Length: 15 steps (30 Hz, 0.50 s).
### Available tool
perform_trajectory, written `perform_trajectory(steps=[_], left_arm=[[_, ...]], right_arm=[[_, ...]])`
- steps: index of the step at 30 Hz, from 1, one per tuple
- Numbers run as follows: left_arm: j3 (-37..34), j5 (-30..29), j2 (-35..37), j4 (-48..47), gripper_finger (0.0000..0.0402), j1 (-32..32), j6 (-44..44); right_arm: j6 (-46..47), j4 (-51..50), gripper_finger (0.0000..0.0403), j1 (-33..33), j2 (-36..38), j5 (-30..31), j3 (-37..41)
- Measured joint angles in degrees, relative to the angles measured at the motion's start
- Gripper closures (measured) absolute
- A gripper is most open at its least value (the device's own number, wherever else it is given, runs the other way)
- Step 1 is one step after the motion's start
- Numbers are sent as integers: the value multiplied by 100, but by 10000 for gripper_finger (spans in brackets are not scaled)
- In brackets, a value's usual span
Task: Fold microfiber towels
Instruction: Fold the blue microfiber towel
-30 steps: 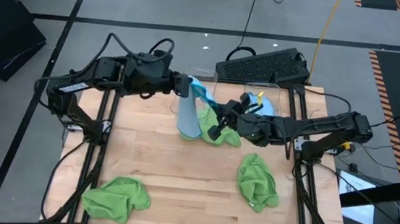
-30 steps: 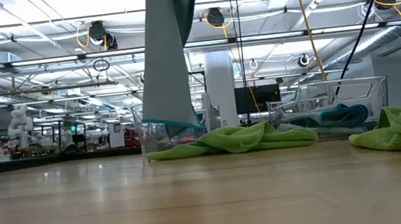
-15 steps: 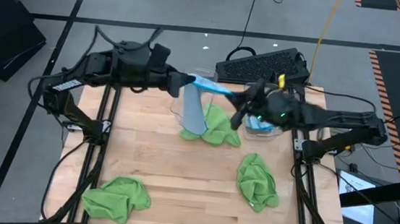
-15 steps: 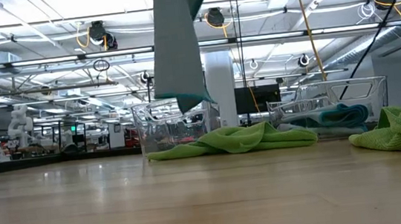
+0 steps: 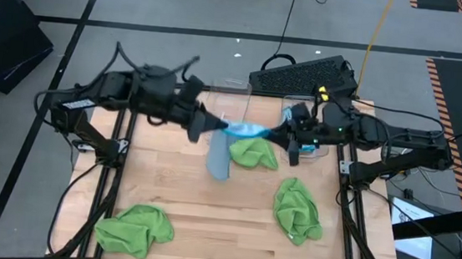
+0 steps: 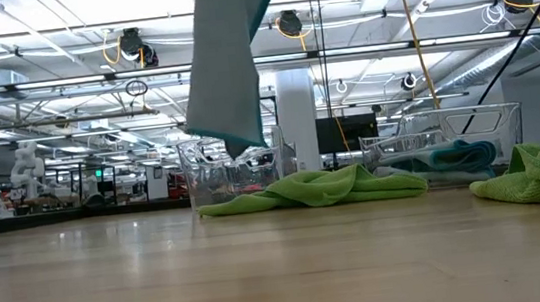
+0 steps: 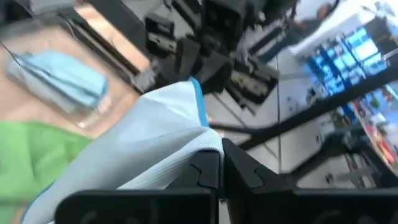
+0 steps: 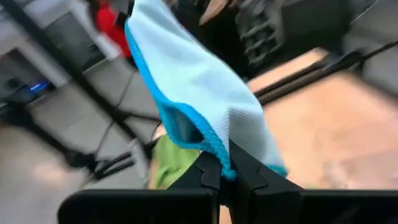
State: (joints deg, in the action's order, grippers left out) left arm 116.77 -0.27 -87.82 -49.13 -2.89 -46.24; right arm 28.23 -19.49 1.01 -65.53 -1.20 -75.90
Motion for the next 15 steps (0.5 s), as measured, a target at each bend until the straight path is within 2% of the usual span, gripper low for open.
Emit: perform_trajectory(steps=[5, 7, 11, 15], left_arm=[[0, -125, -123, -399, 392, -553, -416], [-3, -289, -197, -482, 390, -770, -528], [-4, -837, -259, -449, 397, -1072, -635], [-4, -1627, -310, -449, 391, -1126, -305]], right_arm=[[676, -114, 403, 188, 40, -1240, 2], [949, -213, 403, 312, 52, -1549, 2], [1097, -448, 403, 544, 39, -1589, 2], [893, -528, 403, 602, 17, -929, 2]])
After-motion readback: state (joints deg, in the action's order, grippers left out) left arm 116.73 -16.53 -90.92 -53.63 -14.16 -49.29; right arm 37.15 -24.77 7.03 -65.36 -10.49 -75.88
